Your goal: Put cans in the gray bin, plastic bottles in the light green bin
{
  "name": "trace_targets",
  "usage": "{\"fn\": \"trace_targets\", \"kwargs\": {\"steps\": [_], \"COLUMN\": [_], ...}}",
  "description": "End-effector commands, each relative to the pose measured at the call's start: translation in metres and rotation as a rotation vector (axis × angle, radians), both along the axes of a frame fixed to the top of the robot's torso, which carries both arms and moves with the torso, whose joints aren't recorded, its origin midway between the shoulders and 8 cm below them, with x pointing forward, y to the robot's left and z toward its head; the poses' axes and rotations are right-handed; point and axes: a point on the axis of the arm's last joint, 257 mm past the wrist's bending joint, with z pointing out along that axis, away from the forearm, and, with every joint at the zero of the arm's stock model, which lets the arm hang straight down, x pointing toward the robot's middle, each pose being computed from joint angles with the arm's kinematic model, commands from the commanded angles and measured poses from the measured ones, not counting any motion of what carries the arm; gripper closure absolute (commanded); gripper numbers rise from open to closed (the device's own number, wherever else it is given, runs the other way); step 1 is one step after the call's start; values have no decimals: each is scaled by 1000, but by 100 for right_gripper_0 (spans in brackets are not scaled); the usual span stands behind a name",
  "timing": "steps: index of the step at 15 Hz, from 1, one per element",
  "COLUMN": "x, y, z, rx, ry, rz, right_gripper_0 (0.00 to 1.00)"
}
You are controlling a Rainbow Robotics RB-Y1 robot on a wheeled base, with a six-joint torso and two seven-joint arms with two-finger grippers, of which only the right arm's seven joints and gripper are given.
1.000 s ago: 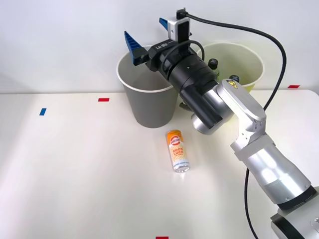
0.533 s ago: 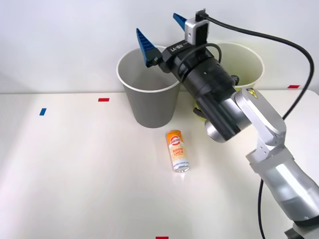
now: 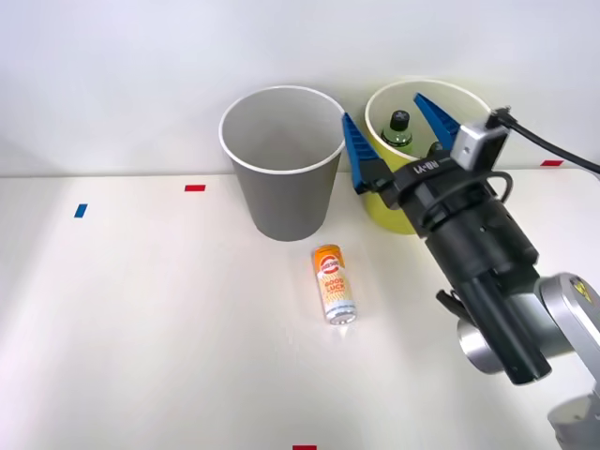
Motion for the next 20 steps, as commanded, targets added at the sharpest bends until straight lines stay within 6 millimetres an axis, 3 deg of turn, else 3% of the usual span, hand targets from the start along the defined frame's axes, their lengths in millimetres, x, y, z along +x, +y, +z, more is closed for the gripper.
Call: {"fn": "trace_targets", "kwargs": {"steps": [1,12,17,20], "x": [-15,-39,-66,-83], "y": [-35,-112,-131,-141], "z": [-14,-93,-129,-140], "rx": [20,181,139,7], "ry": [46,228,282,250], "rz": [-78,-268,-301,-375], "right_gripper_0": [0,0,0,0]}}
